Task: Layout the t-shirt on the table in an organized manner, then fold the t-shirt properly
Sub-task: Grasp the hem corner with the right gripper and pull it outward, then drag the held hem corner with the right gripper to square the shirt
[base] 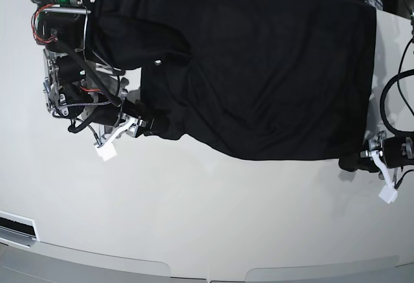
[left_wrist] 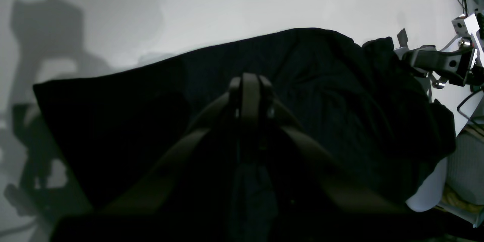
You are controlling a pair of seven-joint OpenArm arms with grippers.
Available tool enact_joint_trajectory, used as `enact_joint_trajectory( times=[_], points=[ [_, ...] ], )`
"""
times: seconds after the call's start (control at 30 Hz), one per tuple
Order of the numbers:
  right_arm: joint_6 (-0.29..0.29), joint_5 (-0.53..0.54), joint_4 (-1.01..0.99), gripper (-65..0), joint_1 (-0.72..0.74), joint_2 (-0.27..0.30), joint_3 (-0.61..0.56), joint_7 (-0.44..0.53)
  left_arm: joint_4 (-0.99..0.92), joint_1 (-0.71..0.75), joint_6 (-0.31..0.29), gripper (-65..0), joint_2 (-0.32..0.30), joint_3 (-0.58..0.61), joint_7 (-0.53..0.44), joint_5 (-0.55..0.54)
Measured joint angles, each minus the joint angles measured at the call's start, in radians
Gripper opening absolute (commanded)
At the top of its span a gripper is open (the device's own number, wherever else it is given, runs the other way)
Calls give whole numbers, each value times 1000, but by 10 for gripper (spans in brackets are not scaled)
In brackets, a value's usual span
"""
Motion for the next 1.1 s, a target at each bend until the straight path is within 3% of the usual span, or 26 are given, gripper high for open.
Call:
enact_joint_trajectory(
  times=[0.07,0.1,0.4,0.43,0.47,0.53,0.6,0.63,0.7,0.77,0.97,1.1],
  points=[
    [-1,1,-1,-598,22,0,0,-26,0,0,0,-650,0,0,0,0],
    [-1,2,0,-650,39,0,0,-46,0,0,0,-650,0,0,0,0],
    [0,-22,113,-650,124,0,0,-195,0,0,0,-650,0,0,0,0],
    [0,-53,134,-642,126,0,0,-204,0,0,0,-650,0,0,0,0],
    [1,-84,145,-587,127,0,0,-208,0,0,0,-650,0,0,0,0],
    [2,-163,145,-428,123,-1,0,-195,0,0,0,-650,0,0,0,-1],
    [3,-239,145,-291,95,0,0,-115,0,0,0,-650,0,0,0,0],
    [4,-283,145,-263,74,-1,0,-56,0,0,0,-650,0,0,0,0],
    [-74,-375,144,-260,32,-1,0,34,0,0,-1,-650,0,0,0,0],
    [-98,-391,143,-260,-12,0,1,115,0,0,0,-650,0,0,0,2],
    [-98,-392,146,-260,-72,-1,1,192,0,0,0,-650,0,0,0,0],
    [-29,-334,146,-261,-90,-15,2,181,0,0,0,-650,0,0,0,0]
  ],
)
